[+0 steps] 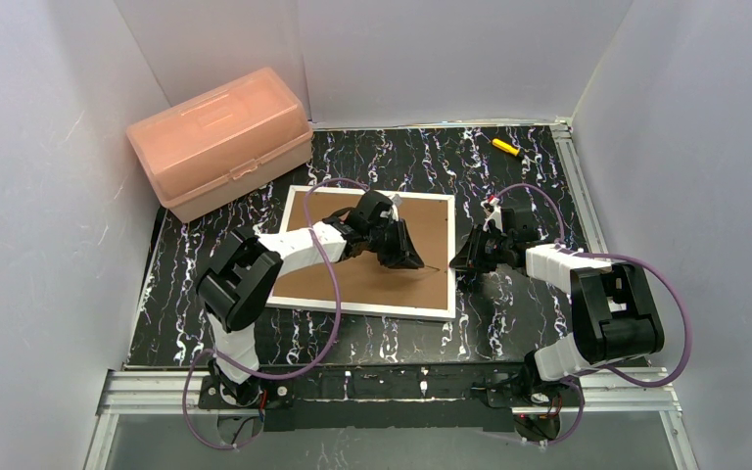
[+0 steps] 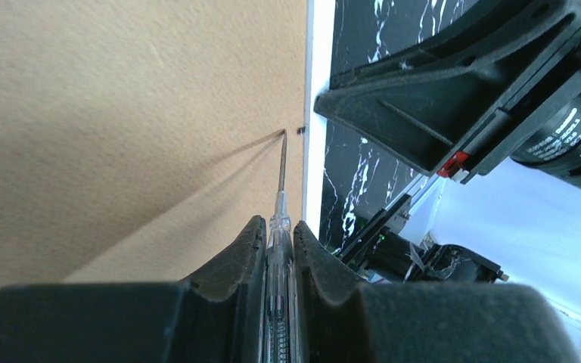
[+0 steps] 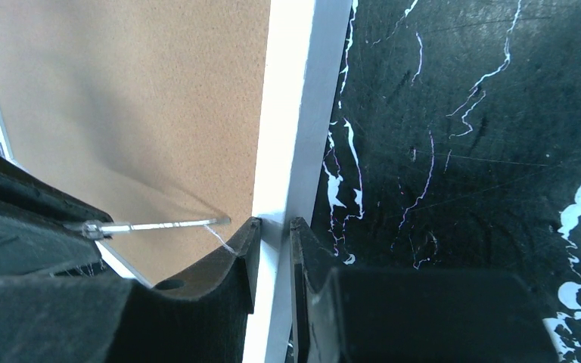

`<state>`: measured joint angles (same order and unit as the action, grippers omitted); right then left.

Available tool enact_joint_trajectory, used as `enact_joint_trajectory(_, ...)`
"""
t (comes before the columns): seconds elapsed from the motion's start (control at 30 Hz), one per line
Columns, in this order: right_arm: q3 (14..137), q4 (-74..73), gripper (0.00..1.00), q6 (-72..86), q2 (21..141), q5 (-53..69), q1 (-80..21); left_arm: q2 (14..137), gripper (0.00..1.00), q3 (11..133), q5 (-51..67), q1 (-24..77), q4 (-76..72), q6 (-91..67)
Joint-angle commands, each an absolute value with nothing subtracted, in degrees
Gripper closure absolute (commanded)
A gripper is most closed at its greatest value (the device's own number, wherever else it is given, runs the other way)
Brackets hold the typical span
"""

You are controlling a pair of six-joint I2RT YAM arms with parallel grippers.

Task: Take the photo out of the frame
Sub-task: Release the photo frame item from the photo frame.

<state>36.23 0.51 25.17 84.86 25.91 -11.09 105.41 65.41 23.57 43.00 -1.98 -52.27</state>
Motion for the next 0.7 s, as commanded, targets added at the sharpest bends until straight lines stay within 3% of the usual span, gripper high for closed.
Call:
enact_joint_trajectory(0.0,38.16,1.02,0.72,24.35,85.78,27.76,-11.36,102.13,1.0,64.31,23.04,41.19,0.34,-51.13)
enact_joint_trajectory(0.37,38.57,1.0,0.72,24.17,86.44,29.35,-11.34,106.57,1.0,66.54,31.79,40.96,-2.83,-53.17)
enact_joint_trajectory(0.67,38.67,1.02,0.72,24.08,86.89,29.95,-11.41,107.4,1.0,66.87,31.5,40.96,-2.48,-53.12)
